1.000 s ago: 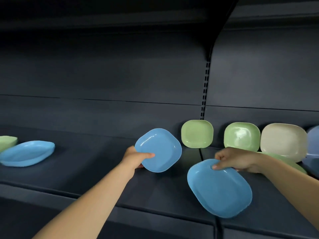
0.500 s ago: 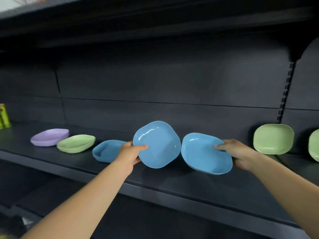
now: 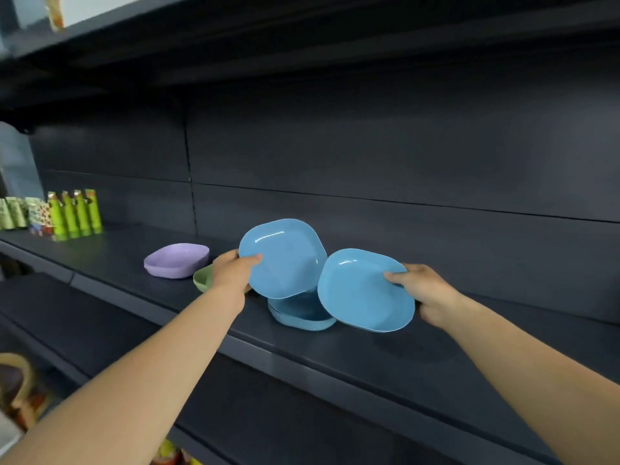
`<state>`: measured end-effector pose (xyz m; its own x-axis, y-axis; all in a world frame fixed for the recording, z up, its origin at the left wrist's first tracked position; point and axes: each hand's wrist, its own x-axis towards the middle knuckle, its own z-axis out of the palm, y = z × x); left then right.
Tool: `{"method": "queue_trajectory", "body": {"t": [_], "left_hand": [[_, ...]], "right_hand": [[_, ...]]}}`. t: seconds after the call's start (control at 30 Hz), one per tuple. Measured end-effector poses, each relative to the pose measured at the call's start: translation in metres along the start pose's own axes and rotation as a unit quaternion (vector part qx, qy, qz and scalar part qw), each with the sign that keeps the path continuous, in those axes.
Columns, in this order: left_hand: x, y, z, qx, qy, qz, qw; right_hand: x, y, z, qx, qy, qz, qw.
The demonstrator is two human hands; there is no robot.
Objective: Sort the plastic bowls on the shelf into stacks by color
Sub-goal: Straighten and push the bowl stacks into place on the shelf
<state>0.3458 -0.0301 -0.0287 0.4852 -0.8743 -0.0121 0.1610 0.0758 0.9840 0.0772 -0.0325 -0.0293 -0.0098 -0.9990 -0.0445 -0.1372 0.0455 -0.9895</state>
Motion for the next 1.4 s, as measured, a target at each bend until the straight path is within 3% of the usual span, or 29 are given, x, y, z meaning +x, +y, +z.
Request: {"method": "queue_trajectory", "body": {"t": [0.17,0.33,0.83,1.4], "left_hand": [[0.053,0.011,-0.009,0.013,0.067,0.035,0.997],[0.093,0.008,-0.006,0.013,0.062,0.009,0.998],[0.127,-0.013,0.035,-0.004,-0.101,-0.035,0.994],[0.145,-0.045,0.074,0.034,-0.238,-0.096,0.966]], "right_hand": [[0.038,0.006,0.043,0.006,0.015,0.007,1.0],[0.071,0.022,0.069,-0.038,0.05,0.027,0.998],[0.072,0.047,0.101,-0.059,0.094,0.002,0.994],[0.084,0.054,0.083,-0.114,0.007,-0.021,0.993]]}}
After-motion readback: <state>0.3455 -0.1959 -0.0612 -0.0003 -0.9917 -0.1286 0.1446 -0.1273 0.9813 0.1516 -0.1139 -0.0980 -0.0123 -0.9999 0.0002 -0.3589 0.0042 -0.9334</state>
